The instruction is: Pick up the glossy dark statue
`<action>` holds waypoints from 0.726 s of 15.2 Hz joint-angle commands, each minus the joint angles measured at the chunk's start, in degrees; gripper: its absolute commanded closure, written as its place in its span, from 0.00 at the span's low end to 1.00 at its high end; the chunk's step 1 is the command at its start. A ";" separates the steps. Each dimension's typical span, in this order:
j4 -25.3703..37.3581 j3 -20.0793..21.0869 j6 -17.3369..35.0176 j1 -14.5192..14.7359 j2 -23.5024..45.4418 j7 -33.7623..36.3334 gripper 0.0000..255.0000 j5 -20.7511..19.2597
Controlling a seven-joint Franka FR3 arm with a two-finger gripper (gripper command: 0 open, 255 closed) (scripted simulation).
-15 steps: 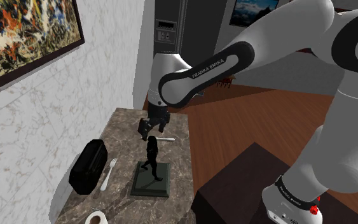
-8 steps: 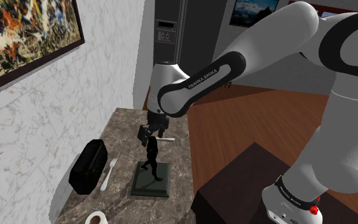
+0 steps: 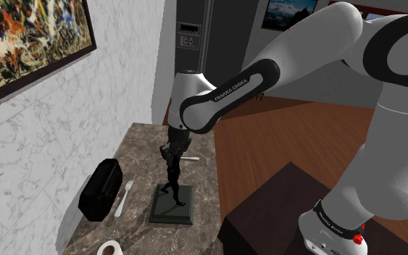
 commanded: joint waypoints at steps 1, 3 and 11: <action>-0.04 -0.03 -0.01 -0.02 0.04 -0.01 1.00 0.00; 0.17 0.06 -0.63 0.01 -0.41 0.14 1.00 0.07; 1.72 0.44 -6.08 -0.46 -4.42 0.17 1.00 0.99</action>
